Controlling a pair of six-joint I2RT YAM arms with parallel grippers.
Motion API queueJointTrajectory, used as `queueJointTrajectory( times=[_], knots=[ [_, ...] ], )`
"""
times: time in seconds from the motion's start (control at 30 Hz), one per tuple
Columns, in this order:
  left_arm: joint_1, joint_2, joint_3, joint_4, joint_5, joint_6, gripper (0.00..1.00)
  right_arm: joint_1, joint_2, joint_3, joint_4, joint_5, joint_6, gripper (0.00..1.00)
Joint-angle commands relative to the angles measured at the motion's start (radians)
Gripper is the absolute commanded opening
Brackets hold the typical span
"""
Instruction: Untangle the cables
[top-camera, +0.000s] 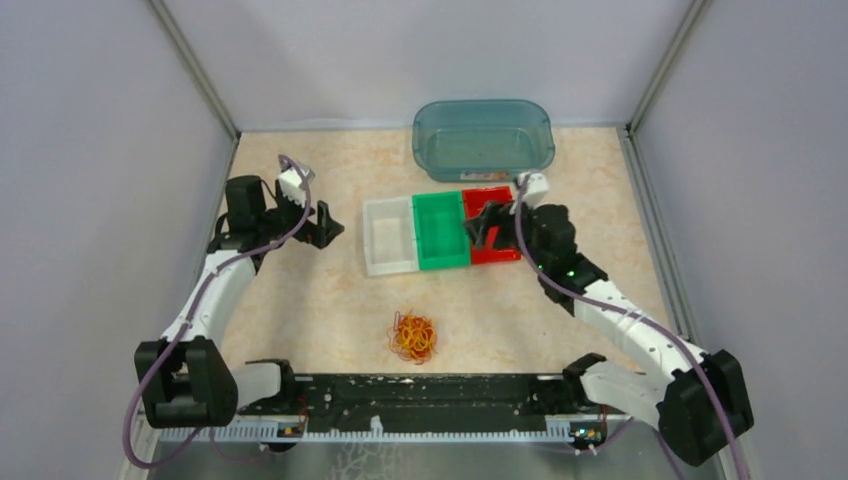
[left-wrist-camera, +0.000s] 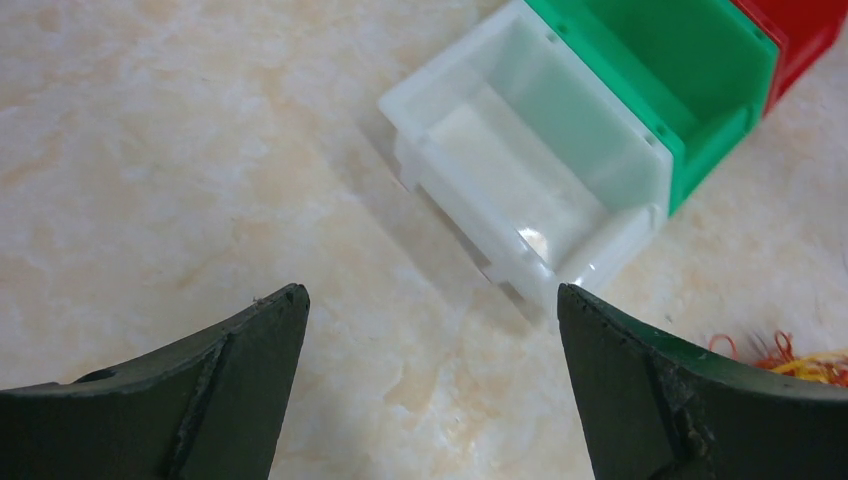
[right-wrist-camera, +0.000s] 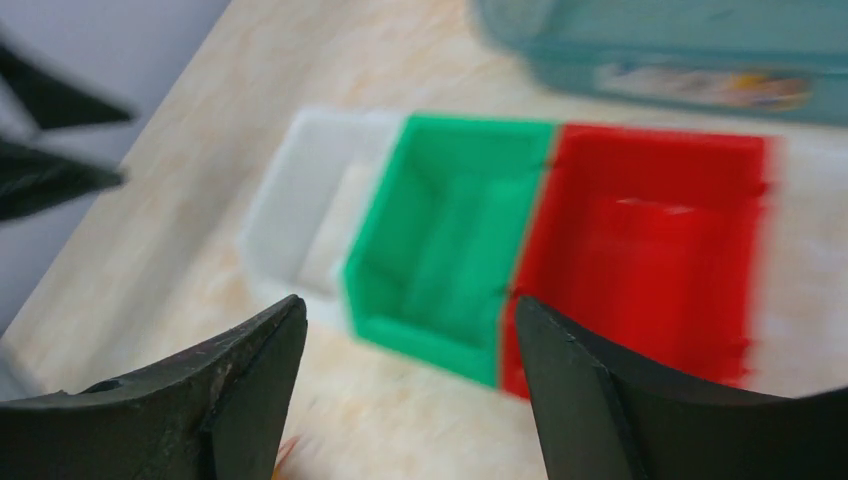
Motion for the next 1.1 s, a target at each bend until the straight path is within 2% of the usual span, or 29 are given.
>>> queueJointTrajectory(
  times=[0.0,0.1,0.33,0.5,0.73,0.8,0.83,0.87,0.9,1.03,1.07],
  knots=[
    [0.003,-0.05,0.021,-0.229,0.138,0.133,0.99,0.208,0.018,0.042,-0.079,-0.167,-0.063,0.75],
    [0.003,-0.072,0.024,-0.298,0.172,0.181,0.99,0.288,0.048,0.012,-0.063,-0.258,-0.04,0.69],
    [0.002,-0.148,-0.018,-0.357,0.27,0.255,0.98,0.444,0.178,-0.005,-0.004,-0.379,-0.035,0.66],
    [-0.005,-0.172,-0.046,-0.35,0.283,0.268,0.98,0.505,0.304,0.026,-0.004,-0.371,-0.055,0.59],
    [-0.01,-0.158,-0.039,-0.368,0.27,0.284,0.97,0.536,0.404,0.05,-0.025,-0.333,-0.108,0.55],
    [-0.014,-0.156,-0.039,-0.367,0.264,0.286,0.97,0.538,0.425,0.062,-0.024,-0.329,-0.111,0.43],
    [-0.015,-0.155,-0.039,-0.367,0.261,0.286,0.96,0.538,0.436,0.067,-0.021,-0.328,-0.109,0.33],
    [-0.016,-0.154,-0.04,-0.366,0.26,0.286,0.96,0.538,0.447,0.075,-0.012,-0.326,-0.107,0.19],
    [-0.015,-0.152,-0.039,-0.365,0.259,0.285,0.96,0.539,0.455,0.084,-0.007,-0.318,-0.102,0.11],
    [-0.018,-0.146,-0.038,-0.363,0.258,0.282,0.95,0.539,0.461,0.113,0.046,-0.251,-0.09,0.0],
    [-0.018,-0.146,-0.036,-0.361,0.258,0.281,0.94,0.54,0.464,0.129,0.052,-0.233,-0.091,0.0]
  ],
)
